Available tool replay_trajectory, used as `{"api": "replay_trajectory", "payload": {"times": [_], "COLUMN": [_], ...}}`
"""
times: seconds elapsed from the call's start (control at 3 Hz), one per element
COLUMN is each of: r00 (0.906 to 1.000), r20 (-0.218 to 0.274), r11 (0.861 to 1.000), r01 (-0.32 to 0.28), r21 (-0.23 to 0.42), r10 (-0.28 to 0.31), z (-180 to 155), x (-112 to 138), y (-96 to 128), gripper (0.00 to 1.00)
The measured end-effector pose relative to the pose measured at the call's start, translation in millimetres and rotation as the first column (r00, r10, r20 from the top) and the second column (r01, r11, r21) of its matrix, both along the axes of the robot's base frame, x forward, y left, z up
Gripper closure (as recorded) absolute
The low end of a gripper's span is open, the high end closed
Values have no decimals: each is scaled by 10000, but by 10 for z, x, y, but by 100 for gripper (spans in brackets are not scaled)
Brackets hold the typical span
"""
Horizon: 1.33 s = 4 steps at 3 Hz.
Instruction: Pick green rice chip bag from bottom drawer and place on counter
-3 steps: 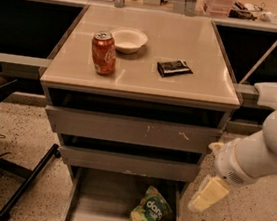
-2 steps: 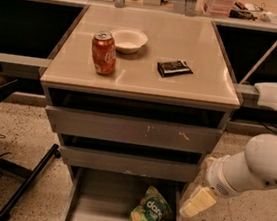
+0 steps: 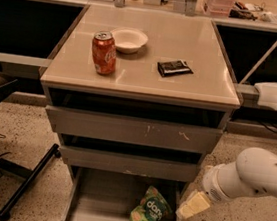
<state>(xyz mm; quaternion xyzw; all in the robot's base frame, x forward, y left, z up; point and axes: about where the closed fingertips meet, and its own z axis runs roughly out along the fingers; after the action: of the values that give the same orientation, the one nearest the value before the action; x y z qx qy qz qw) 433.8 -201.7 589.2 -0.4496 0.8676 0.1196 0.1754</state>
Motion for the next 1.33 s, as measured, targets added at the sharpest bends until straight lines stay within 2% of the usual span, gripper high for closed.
{"api": "replay_trajectory", "payload": {"times": [0.33,0.67,1.0,1.33], "r00": [9998,9989,9997,9932], "r20": [53,10,212,31], "r11": [9979,9810,9588,9342], "r01": [-174,-472,44,1086], "r21": [625,1881,2841,3398], "r10": [171,479,-109,-1166], "z": [-412,-1154,-1767,-2467], "x": [21,-22,111,171], "y": [237,900,1298,1520], "gripper": [0,0,0,0]}}
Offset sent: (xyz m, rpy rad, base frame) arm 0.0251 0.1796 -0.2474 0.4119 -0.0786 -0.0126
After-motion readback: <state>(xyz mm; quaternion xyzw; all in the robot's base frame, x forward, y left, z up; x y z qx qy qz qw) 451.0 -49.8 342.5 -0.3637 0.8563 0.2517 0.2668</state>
